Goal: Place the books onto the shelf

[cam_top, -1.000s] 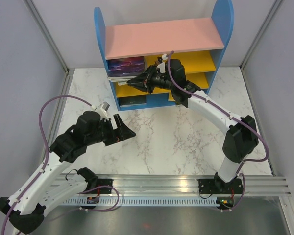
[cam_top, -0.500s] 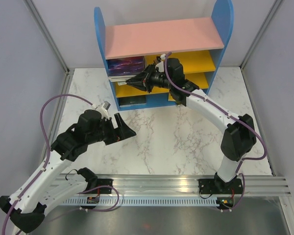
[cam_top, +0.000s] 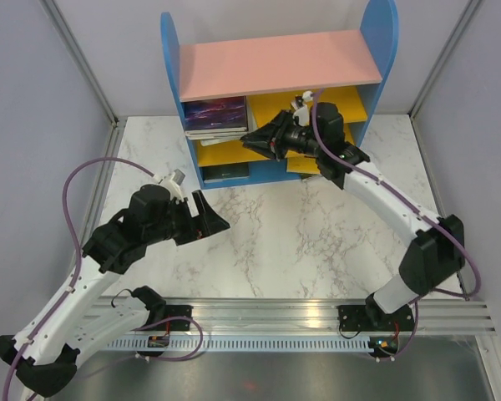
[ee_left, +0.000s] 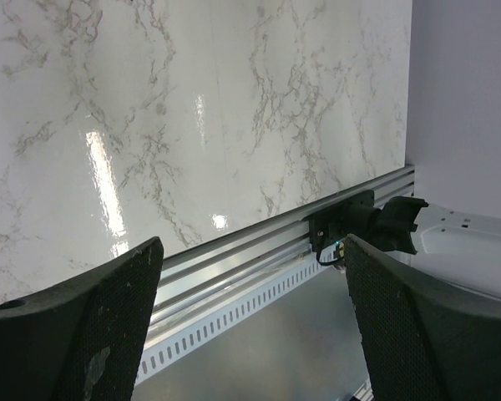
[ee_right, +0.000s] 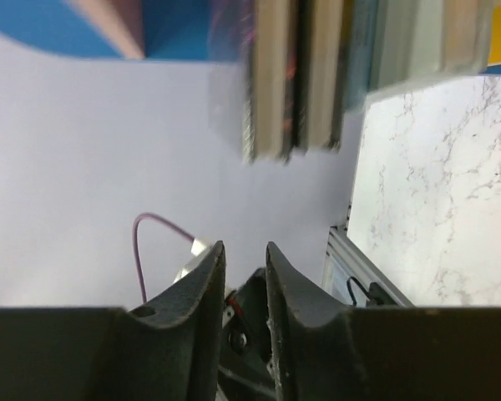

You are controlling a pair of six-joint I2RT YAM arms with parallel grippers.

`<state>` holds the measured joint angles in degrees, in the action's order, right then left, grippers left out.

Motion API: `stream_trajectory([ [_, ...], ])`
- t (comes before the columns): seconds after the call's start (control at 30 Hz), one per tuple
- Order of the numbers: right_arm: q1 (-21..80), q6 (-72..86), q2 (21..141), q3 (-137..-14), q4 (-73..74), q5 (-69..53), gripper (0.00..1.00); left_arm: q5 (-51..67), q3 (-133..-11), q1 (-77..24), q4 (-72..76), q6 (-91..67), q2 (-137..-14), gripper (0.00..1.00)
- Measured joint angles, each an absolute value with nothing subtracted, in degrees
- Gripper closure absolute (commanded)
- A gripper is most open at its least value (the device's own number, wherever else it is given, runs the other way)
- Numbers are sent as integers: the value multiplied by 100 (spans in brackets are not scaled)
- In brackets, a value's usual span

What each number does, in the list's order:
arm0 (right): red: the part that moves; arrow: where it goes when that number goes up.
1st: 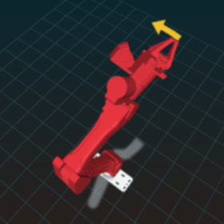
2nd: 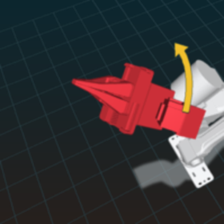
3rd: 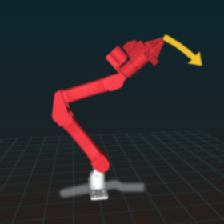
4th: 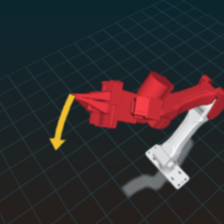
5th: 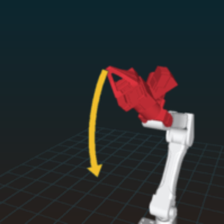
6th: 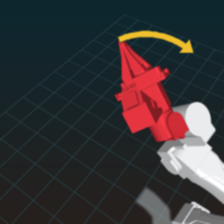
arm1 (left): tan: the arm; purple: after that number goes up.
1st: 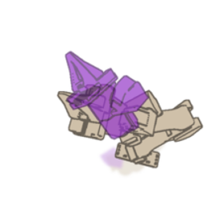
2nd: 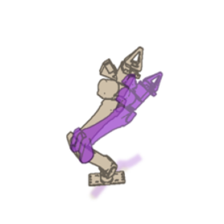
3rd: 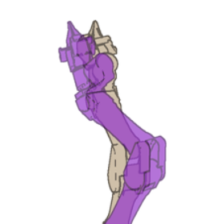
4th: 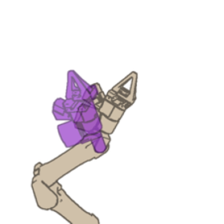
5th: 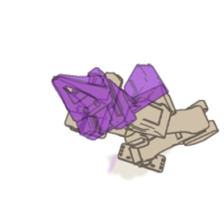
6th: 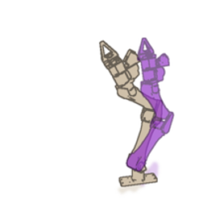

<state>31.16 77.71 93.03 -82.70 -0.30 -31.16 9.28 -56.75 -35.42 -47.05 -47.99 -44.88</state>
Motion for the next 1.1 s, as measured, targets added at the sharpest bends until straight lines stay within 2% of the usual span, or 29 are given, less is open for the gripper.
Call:
stream_trajectory([
  [0.17,3022,7159,7706,-7328,285,-3026,48,716,-5846,-3533,-4932,-4668,-4528,2],
  [0.27,3074,6705,6676,-6834,676,-2993,43,510,-6036,-3531,-5096,-4552,-4624,0],
  [0.43,3089,6029,5245,-6213,1603,-2733,40,-73,-6534,-3527,-5299,-4366,-4890,0],
  [0.6,3089,5520,4742,-6123,2585,-2322,36,-1098,-7166,-3437,-5872,-4381,-5483,0],
  [0.67,3089,5264,4676,-6178,3024,-2187,35,-1378,-7524,-3288,-6189,-4372,-5942,19],
  [0.7,3089,5166,4678,-6228,3197,-2147,35,-1481,-7669,-3218,-6272,-4362,-6141,19],
  [0.77,3089,4899,4727,-6399,3612,-2036,34,-1656,-7878,-3035,-6335,-4233,-6611,10],
  [0.8,3089,4792,4740,-6473,3763,-1984,34,-1706,-7881,-2928,-6318,-4147,-6836,1],
  [0.93,3089,4375,4764,-6779,4342,-1826,31,-1540,-7594,-2032,-6090,-3592,-7249,0],
  [1.1,3089,4060,4637,-6949,4678,-1717,28,-475,-6827,-130,-5068,-2700,-7201,0],
])
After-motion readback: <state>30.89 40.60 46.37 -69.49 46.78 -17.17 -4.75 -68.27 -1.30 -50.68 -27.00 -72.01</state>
